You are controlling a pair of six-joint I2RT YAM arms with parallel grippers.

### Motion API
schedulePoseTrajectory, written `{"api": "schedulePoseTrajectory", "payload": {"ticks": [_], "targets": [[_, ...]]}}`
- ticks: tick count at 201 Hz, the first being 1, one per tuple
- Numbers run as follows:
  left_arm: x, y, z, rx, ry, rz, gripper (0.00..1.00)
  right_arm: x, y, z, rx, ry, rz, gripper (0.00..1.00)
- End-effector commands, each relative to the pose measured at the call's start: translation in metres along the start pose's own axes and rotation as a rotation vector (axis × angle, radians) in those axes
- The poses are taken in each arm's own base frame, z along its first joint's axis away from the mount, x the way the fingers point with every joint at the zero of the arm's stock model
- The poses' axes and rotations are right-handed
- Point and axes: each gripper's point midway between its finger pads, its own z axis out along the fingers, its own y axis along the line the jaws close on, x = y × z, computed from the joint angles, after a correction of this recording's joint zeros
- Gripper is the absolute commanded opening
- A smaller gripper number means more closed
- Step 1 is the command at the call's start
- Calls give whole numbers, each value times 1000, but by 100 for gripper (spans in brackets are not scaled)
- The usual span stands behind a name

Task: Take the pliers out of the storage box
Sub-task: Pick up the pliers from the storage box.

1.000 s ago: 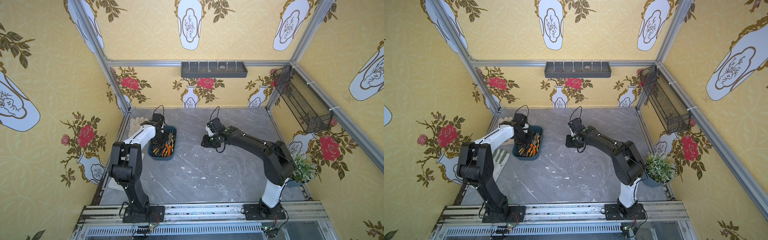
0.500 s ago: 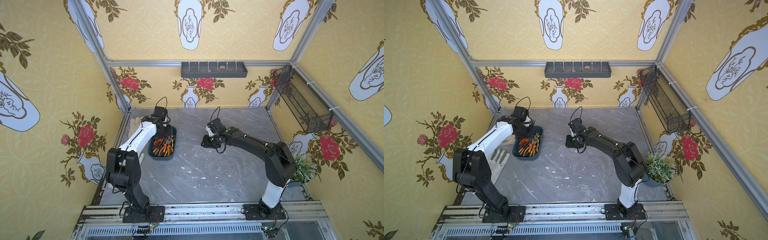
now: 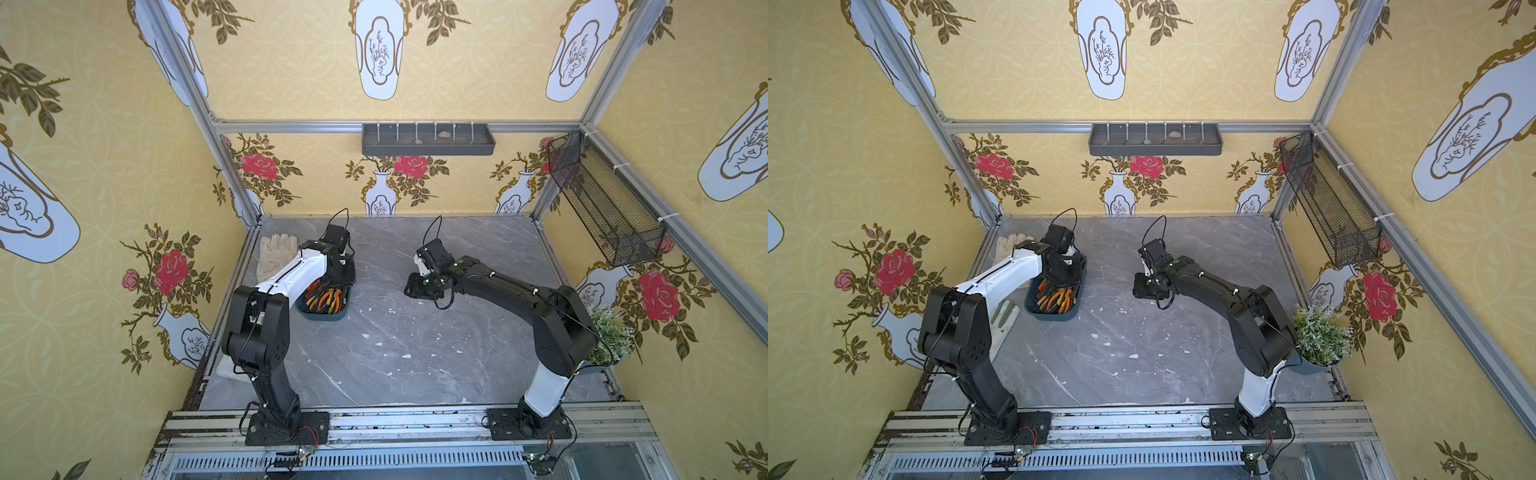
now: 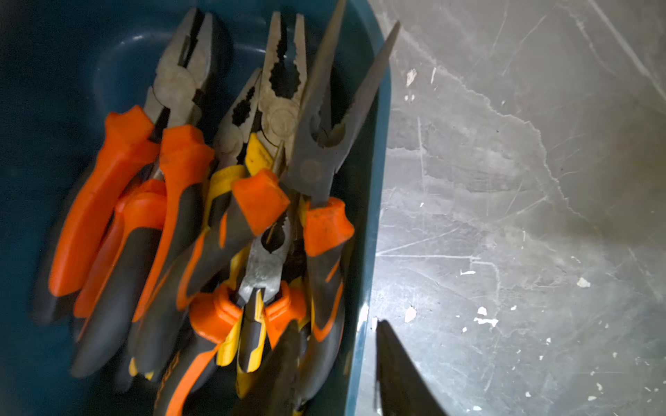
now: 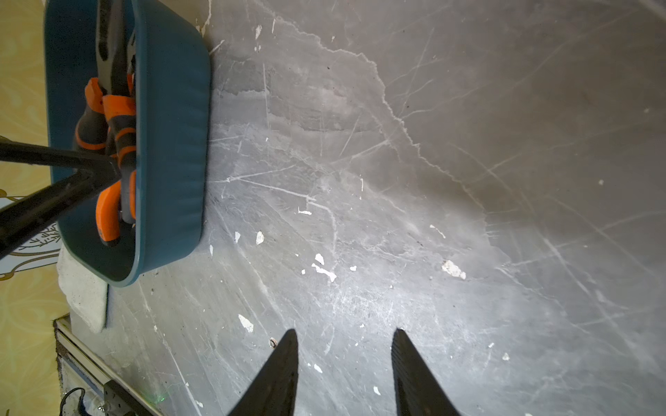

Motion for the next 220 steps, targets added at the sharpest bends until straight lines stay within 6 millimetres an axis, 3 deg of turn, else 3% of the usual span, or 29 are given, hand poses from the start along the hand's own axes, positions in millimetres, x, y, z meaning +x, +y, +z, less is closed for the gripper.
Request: {"api": "schedulePoseTrajectory", "payload": {"ticks": [1,40,89,126,173,220], "targets": [[-4,2,-10,-18,-12,34,54,-4,1,0,-4,-17,1,44],[-9,34,-26,-96,-27,58,58,-3,2,2,-5,-11,3,44],[7,70,-19,-126,38,41,52,0,-1,5,-2,-4,6,44],[15,70,-2,-111,66,43,50,0,2,8,-6,1,5,44],[11,69,20,-98,82,57,43,3,0,8,2,5,2,44],[1,67,20,-97,63,65,38,5,-1,10,4,9,8,44]]}}
